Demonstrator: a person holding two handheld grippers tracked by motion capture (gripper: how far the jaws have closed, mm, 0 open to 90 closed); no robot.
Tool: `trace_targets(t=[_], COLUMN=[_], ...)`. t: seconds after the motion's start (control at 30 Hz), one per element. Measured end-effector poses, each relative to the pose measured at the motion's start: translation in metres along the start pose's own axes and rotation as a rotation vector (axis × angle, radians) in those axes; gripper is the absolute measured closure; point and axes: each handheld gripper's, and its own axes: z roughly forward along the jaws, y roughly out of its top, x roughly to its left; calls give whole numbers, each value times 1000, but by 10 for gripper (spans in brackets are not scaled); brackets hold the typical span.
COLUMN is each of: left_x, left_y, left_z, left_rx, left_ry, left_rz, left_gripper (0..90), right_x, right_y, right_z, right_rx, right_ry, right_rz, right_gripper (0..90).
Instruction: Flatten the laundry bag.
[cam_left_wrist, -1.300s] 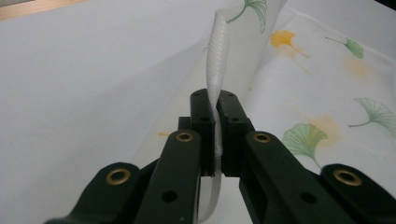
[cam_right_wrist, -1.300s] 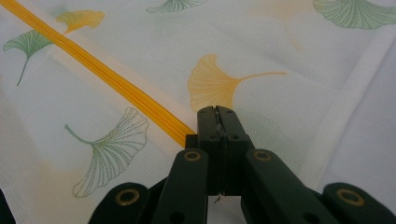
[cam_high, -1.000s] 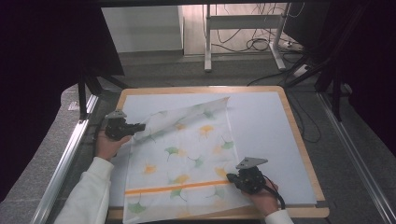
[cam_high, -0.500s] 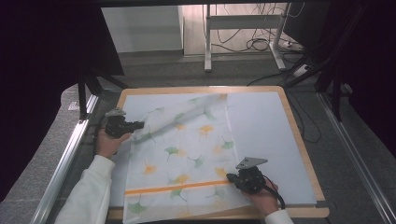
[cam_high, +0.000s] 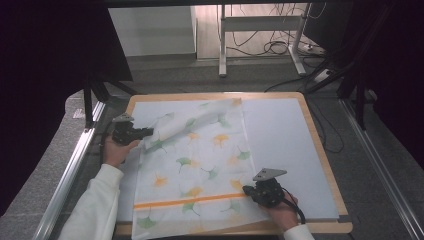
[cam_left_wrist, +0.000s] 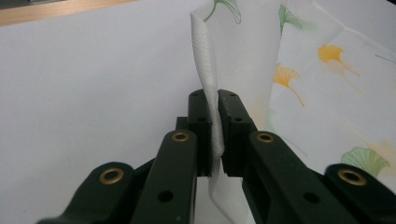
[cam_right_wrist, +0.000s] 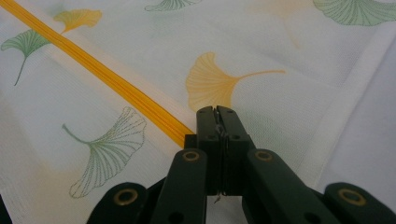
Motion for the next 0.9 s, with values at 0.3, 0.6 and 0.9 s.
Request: trace_targets(t=[0.3, 0.6, 0.9], left_x=[7, 3, -13], left_y=[7, 3, 0], left_z=[-13, -26, -31], left_rx=[-63, -45, -5], left_ry=[29, -5, -24], left_rz=[-39, -28, 35], left_gripper=[346, 212, 225], right_x=[0, -1, -1], right_y=[0, -1, -1], right_z=[0, -3, -3], right_rx=[1, -4, -1], right_ry=[-2, -4, -3], right_rz=[6, 7, 3], right_gripper=[871, 865, 861])
